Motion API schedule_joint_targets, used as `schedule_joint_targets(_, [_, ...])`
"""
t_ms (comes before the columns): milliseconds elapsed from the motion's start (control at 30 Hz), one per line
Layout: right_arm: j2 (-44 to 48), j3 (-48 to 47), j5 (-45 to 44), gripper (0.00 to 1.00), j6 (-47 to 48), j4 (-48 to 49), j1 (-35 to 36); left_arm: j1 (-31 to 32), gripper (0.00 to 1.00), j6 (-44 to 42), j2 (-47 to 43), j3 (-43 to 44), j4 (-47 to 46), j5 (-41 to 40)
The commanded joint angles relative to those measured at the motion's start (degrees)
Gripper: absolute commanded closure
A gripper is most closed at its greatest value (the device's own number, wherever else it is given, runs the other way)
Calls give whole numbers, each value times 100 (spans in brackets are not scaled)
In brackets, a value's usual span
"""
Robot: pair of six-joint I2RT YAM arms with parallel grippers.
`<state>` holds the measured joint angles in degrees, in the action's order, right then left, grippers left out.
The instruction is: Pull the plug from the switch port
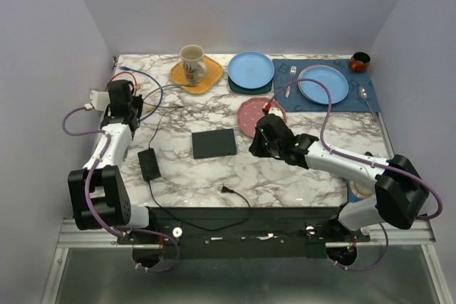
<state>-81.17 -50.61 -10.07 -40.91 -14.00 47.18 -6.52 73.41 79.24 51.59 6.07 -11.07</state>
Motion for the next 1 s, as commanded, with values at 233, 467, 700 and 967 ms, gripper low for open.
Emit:
schedule_joint_targets(233, [119,157,-224,82,92,152,28,-745,1,-1038,1331,2065,1449,351])
schedule_joint_targets(467, [-40,95,-145,82,57,222,19,-167,1,-1241,-82,942,1029,308])
schedule_joint_targets(700, [-154,-10,-136,82,39,249,19,1635,2,-1294,-1822,-498,923,-115])
schedule_joint_targets(967, [-698,-265,-75,90,4,240,19,2577,47,-1250,-2334,-1836,729,-352])
